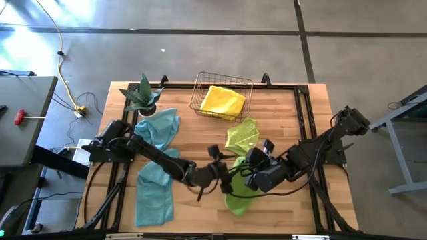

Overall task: Fold microfiber towels
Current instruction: Fold the green microfiber towel

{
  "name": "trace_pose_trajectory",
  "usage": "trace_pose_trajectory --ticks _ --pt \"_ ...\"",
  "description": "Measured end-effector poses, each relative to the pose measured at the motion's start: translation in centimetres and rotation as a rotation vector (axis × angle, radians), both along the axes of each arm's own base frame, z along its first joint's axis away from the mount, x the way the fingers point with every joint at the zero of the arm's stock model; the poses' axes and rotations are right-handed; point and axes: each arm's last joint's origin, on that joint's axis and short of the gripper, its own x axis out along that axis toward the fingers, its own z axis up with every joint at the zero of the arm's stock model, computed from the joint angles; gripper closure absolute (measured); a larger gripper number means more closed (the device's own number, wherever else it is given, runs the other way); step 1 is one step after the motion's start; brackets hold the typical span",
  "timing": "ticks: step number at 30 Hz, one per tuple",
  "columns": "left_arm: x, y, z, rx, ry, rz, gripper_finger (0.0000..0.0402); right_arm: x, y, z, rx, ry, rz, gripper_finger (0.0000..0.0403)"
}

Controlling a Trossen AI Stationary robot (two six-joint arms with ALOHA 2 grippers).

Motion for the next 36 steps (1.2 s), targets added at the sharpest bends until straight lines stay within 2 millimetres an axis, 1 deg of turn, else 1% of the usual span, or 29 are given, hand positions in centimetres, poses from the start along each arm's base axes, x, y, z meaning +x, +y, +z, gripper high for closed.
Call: trace_pose_trajectory --ticks 3,5,11,14,18,23,28,30,32,34,36 --pt "-0.1 0.8 -0.8 -0.040 0.051 0.045 0.0170 0.1 0.1 0.1 0.004 -0.010 0.004 0.0403" --pt "-0.4 1.0 -1.5 -0.064 0.106 0.060 0.0172 0.1 0.0 0.1 0.003 -0.009 0.004 0.0403" --pt "-1.4 0.4 -3.0 -0.136 0.226 0.054 0.0173 0.1 0.0 0.1 -0.017 -0.004 0.021 0.0403" --pt "-1.7 0.1 -3.2 -0.167 0.245 0.046 0.0173 0.1 0.0 0.1 -0.024 -0.003 0.025 0.0403" --pt "-1.7 -0.1 -3.8 -0.228 0.277 -0.007 0.0173 0.1 0.0 0.1 -0.051 -0.013 0.019 0.0403" --pt "-1.6 0.0 -5.8 -0.219 0.327 0.005 0.0173 -0.1 0.2 0.1 -0.056 -0.016 0.026 0.0403" --pt "-1.5 0.1 -6.4 -0.215 0.339 0.012 0.0175 -0.2 0.4 0.1 -0.056 -0.016 0.032 0.0403" --pt "-1.5 0.1 -6.4 -0.214 0.337 0.013 0.0185 -0.2 0.4 0.1 -0.056 -0.016 0.033 0.0403" --pt "-1.5 0.1 -6.4 -0.208 0.341 0.010 0.0204 -0.2 0.4 0.1 -0.056 -0.016 0.033 0.0403" --pt "-1.5 0.1 -6.4 -0.202 0.344 0.007 0.0232 -0.2 0.4 0.1 -0.056 -0.016 0.033 0.0403" --pt "-1.5 0.1 -6.4 -0.206 0.348 0.002 0.0268 -0.2 0.4 0.1 -0.056 -0.016 0.033 0.0403"
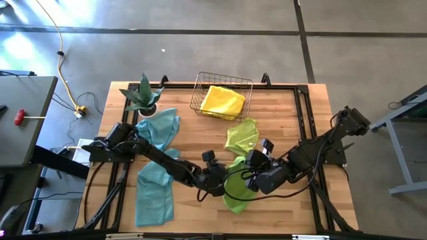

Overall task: Fold microfiber towels
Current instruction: Fold the green microfiber towel

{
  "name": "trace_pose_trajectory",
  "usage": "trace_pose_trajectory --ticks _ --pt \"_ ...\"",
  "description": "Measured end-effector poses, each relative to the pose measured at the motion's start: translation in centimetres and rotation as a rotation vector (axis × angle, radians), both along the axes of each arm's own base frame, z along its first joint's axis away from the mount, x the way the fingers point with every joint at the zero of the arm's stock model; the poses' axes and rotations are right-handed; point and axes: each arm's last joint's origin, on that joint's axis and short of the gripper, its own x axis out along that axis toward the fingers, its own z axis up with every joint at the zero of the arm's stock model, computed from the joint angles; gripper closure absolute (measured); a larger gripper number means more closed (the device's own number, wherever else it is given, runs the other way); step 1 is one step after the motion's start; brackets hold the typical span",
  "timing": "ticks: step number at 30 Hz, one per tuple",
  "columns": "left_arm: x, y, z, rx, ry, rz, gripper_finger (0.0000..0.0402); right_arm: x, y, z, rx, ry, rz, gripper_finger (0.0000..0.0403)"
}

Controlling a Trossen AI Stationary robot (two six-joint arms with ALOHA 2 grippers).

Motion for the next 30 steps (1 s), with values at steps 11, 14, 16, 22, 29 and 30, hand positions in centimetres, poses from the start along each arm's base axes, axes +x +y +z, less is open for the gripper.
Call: trace_pose_trajectory --ticks 11,14,16,22,29,30 --pt "-1.2 -0.3 1.5 0.032 0.098 -0.082 0.0388 -0.6 0.9 0.0 -0.077 0.018 0.094 0.0403" --pt "-2.8 -0.6 3.6 0.074 0.156 -0.077 0.0398 -1.0 1.5 0.1 -0.135 -0.004 0.107 0.0403" --pt "-3.8 -0.7 5.5 0.113 0.170 -0.063 0.0398 -1.3 1.9 0.2 -0.172 -0.027 0.101 0.0403" --pt "-6.7 -0.4 10.6 0.172 0.142 -0.046 0.0400 -1.6 2.2 -0.9 -0.224 -0.046 0.077 0.0403" --pt "-9.1 0.2 14.6 0.243 0.110 -0.116 0.0401 -1.5 2.0 -1.0 -0.365 -0.062 0.085 0.0403" --pt "-9.4 0.4 15.1 0.261 0.108 -0.130 0.0401 -1.5 1.9 -0.7 -0.408 -0.067 0.087 0.0403"
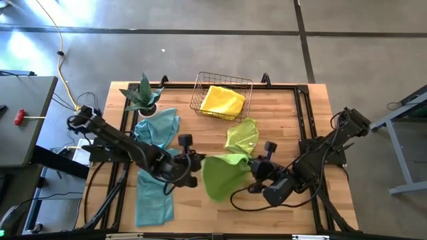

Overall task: Fold microfiber towels
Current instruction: Fold the green microfiber towel

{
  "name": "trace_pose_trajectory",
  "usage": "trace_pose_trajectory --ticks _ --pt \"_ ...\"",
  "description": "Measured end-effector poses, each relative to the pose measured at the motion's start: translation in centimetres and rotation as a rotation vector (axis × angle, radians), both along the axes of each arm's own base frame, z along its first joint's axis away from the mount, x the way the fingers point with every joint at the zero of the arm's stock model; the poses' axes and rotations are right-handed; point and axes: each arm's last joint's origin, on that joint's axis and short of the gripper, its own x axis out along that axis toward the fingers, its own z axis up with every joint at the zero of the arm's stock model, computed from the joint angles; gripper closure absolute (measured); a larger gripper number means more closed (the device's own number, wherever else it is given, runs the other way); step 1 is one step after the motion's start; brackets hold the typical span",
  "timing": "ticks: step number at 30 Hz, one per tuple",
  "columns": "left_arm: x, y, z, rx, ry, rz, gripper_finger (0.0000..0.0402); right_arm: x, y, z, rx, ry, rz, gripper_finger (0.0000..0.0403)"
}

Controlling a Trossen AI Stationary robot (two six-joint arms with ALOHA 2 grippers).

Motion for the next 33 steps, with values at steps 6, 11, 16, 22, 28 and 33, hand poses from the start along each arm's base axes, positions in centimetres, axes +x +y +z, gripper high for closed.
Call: trace_pose_trajectory --ticks 6,11,16,22,28,33 --pt "-1.1 1.5 2.2 0.199 0.049 -0.060 0.0401 1.0 -1.5 1.4 -0.247 0.012 -0.029 0.0403" --pt "-1.7 3.4 3.4 0.352 0.091 -0.010 0.0401 2.2 -4.1 1.3 -0.346 0.097 -0.080 0.0403" --pt "-2.0 5.3 4.2 0.502 0.157 0.075 0.0402 3.3 -6.9 1.6 -0.502 0.180 -0.159 0.0403" --pt "-2.2 4.9 5.5 0.517 0.116 0.113 0.0402 3.9 -8.4 1.6 -0.444 0.206 -0.163 0.0403" --pt "-2.9 1.9 5.3 0.407 0.088 -0.080 0.0402 3.8 -7.5 1.4 -0.373 0.209 -0.085 0.0403" --pt "-3.3 1.1 5.4 0.455 0.081 -0.047 0.0402 3.8 -7.2 1.7 -0.491 0.222 -0.087 0.0403"
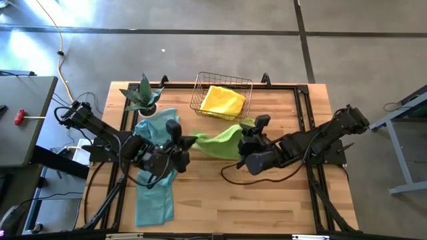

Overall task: Fold microfiber towels
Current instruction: Fold the green microfiber towel

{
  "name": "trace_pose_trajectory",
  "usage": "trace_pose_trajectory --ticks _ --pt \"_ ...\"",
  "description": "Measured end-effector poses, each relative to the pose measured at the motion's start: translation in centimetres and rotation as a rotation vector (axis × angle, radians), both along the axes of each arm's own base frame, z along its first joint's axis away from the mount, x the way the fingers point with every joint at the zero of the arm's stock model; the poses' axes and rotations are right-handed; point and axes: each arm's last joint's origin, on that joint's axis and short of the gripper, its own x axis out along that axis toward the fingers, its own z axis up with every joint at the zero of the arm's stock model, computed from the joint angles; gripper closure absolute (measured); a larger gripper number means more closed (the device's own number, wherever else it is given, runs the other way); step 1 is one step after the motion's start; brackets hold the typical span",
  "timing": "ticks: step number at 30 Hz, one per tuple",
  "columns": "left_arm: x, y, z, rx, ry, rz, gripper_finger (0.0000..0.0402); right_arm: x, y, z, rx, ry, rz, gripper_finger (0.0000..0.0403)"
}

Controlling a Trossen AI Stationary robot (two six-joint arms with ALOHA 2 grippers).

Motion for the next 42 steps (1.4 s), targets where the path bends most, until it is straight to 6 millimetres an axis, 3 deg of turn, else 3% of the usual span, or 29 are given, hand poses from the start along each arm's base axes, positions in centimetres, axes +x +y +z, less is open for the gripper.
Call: trace_pose_trajectory --ticks 6,16,21,25,30,33,36,39,42 --pt "0.0 1.4 0.4 0.101 0.017 0.093 0.0401 0.4 -0.8 0.2 -0.080 0.024 -0.030 0.0403" --pt "1.0 6.6 1.0 0.252 0.076 0.344 0.0401 2.1 -5.4 1.1 -0.205 0.075 -0.173 0.0403" --pt "1.2 7.0 2.8 0.284 0.049 0.376 0.0401 2.9 -7.2 1.8 -0.219 0.040 -0.230 0.0403" --pt "0.9 5.2 3.7 0.234 -0.042 0.337 0.0401 3.2 -7.1 2.0 -0.207 0.004 -0.226 0.0403" --pt "-0.5 1.1 2.5 0.093 -0.110 0.198 0.0401 2.7 -4.1 1.8 -0.138 -0.037 -0.112 0.0403" --pt "-1.7 -1.6 1.1 -0.204 -0.123 0.057 0.0401 2.1 -1.6 1.0 0.082 -0.089 0.034 0.0403" --pt "-2.0 -4.1 -0.6 -0.545 -0.110 -0.004 0.0401 1.5 1.1 0.0 0.481 -0.103 0.184 0.0403" --pt "-1.8 -6.7 -2.9 -0.698 -0.073 -0.010 0.0401 1.5 3.7 -1.4 0.789 -0.056 0.244 0.0403" --pt "-1.1 -8.5 -5.4 -0.776 0.027 0.017 0.0401 1.4 6.2 -3.1 0.875 0.008 0.253 0.0403"
